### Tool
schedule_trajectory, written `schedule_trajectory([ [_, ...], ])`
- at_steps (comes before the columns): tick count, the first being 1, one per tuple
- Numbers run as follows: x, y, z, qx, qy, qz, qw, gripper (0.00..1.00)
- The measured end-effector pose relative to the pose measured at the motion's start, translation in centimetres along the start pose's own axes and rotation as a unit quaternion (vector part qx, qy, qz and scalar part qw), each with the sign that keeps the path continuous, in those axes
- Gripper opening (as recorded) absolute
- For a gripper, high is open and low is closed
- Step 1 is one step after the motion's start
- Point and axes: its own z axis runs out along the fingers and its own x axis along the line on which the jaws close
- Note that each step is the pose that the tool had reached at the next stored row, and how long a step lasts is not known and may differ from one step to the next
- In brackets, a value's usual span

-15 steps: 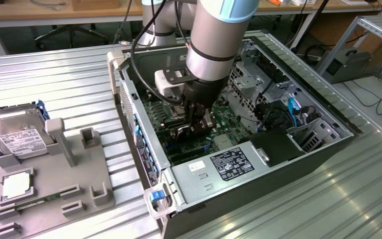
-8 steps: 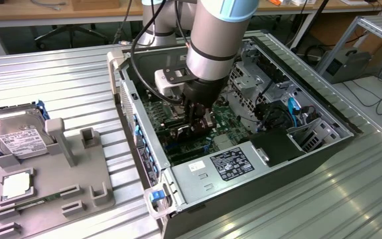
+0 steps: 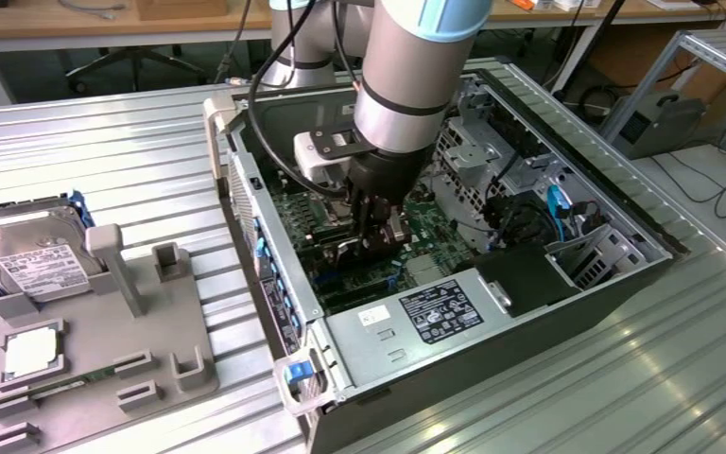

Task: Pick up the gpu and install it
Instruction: 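Insert the gpu into the slot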

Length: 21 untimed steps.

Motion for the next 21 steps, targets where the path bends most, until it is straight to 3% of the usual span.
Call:
schedule_trajectory([
  [21, 0.01, 0.27, 0.11, 0.0001, 0.0000, 0.000, 1.0000, 0.27],
])
